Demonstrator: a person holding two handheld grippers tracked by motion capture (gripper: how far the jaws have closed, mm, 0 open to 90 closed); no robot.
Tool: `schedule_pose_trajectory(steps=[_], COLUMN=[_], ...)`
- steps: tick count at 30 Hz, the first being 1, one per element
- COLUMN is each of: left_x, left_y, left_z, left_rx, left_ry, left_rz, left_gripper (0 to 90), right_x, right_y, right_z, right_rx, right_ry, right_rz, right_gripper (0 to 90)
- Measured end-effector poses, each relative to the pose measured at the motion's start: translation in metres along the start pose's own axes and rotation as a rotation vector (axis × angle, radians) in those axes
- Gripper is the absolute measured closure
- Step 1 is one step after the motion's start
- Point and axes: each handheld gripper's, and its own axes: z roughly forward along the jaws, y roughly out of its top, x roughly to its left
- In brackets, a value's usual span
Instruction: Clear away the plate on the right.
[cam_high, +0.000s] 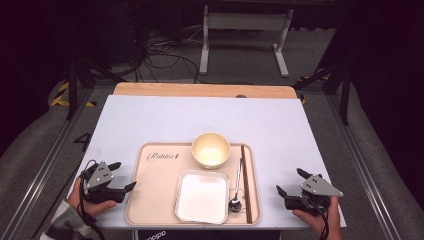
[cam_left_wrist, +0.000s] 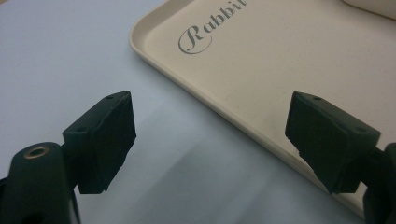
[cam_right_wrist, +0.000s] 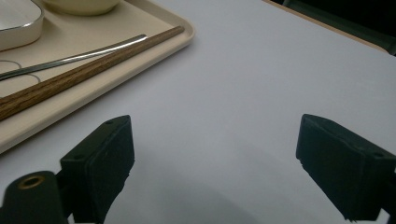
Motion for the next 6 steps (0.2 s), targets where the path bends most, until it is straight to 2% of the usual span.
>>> schedule_pose_trajectory(steps=[6], left_x=[0.0014], left_y=[0.0004], left_z=[0.0014], left_rx=[-0.004], left_ry=[0.000], left_rz=[-0.011], left_gripper=[16.9], right_x=[-0.0017], right_y=[-0.0011], right_z=[-0.0009], right_rx=[0.000], right_ry=[-0.021], right_rz=[0.013], right_gripper=[12.4])
